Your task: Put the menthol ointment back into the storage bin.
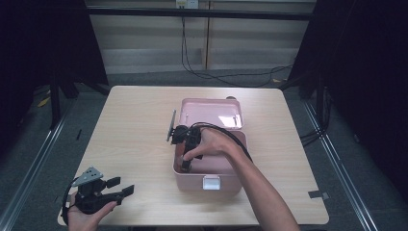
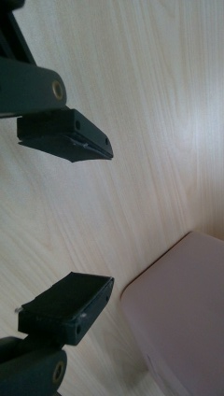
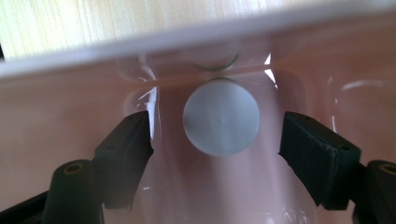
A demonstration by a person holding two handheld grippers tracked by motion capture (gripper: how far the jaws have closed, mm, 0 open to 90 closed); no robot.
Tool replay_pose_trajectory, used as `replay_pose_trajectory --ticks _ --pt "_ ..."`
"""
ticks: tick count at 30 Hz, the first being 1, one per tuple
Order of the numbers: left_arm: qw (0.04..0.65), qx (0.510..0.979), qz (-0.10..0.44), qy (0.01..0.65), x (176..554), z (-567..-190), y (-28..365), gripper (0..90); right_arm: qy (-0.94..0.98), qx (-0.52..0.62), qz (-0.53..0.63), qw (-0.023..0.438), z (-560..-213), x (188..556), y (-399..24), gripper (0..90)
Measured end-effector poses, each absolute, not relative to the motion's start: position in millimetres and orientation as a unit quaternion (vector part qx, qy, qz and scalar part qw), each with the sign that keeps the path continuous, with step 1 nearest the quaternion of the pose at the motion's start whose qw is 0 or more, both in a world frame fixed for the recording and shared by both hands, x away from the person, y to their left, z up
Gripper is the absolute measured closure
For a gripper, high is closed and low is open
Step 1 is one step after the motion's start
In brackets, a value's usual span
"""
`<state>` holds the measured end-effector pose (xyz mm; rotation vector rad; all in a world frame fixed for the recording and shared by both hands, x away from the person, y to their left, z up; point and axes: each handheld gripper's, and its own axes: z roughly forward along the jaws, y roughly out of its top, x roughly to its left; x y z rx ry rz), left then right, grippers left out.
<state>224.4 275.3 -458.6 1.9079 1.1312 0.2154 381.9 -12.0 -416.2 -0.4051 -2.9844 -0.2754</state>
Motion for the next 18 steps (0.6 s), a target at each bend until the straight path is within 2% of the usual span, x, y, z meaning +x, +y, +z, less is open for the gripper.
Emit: replay_pose_trajectory --ticks 8,18 --pt "0.444 0.763 0.09 0.461 224 -458 275 32.2 -0.977 -0.155 -0.132 0.065 -410 381 -31 21.9" --pt "0.442 0.765 0.084 0.46 225 -458 276 31.8 -0.972 -0.18 -0.15 0.038 -402 373 -53 20.6"
